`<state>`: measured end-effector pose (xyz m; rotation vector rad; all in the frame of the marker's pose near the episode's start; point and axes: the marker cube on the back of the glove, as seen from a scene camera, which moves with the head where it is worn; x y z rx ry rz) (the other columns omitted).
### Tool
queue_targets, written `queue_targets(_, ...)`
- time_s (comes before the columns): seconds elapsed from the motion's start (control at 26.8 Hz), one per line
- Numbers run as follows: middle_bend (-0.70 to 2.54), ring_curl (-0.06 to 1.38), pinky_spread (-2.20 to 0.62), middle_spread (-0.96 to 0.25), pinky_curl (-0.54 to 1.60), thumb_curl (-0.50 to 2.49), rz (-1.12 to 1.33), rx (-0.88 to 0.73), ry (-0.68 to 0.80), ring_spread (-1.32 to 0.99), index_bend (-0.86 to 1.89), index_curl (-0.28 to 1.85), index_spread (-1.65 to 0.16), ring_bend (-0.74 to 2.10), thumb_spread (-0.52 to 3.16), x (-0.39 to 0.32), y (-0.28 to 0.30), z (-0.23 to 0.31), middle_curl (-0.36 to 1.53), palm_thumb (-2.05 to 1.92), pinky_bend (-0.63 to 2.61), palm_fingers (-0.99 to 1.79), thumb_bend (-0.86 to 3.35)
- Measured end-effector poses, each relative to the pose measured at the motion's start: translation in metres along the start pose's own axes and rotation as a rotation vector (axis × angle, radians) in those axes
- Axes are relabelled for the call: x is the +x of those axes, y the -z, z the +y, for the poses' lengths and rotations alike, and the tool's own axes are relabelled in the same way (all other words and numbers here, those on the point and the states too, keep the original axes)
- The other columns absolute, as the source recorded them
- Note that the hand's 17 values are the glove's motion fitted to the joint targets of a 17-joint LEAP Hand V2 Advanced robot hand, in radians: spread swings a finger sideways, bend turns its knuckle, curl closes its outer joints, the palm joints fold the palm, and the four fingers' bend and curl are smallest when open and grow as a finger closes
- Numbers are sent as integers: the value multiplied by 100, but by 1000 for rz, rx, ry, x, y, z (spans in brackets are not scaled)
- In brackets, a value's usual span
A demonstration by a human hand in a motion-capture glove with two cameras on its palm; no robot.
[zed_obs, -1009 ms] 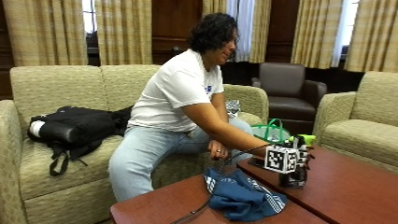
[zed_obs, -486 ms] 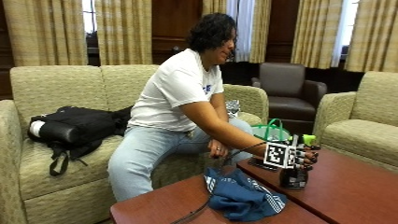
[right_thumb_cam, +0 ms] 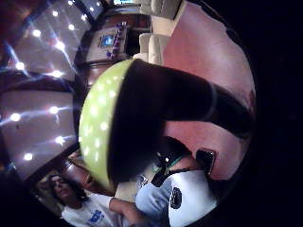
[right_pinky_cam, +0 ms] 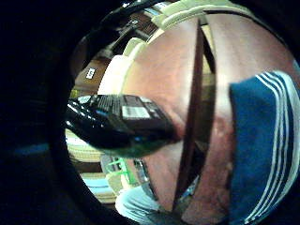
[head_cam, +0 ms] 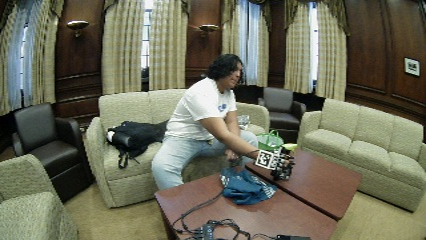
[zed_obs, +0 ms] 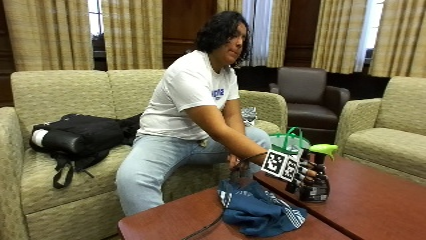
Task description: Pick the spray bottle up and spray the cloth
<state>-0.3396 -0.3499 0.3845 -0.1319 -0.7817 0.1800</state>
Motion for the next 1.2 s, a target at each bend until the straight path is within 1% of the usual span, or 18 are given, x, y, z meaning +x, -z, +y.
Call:
queue_targets(0.11,26,39,12,-16,38,51,105,36,-2,-15,7,30,-41,49,76,3,13,15,41,57,45,25,-6)
queue_targets(0.26,29,38,17,-15,35,47,331,70,48,-14,11,28,-41,49,79,1,31,37,41,50,37,27,-7)
queue_targets(0.37,30,37,18,-14,34,45,448,84,92,-13,13,28,-41,49,80,0,40,56,40,48,33,29,-6)
queue_targets(0.49,34,37,19,-14,33,43,527,78,137,-13,12,27,-41,50,81,-1,41,81,41,47,30,35,-5)
queue_targets(0.6,35,36,20,-13,32,42,599,38,170,-12,13,27,-41,49,81,-2,41,103,41,45,27,39,-5)
queue_targets(0.78,34,36,21,-13,32,40,684,-19,217,-12,15,27,-41,46,82,-9,41,131,40,43,23,41,-5)
queue_targets(0.93,30,35,21,-12,32,39,714,-36,238,-11,15,28,-42,44,82,-12,44,148,39,42,22,40,-5)
queue_targets(1.2,26,34,21,-11,32,38,714,-38,247,-10,15,28,-43,42,82,-13,44,158,38,41,21,40,-4)
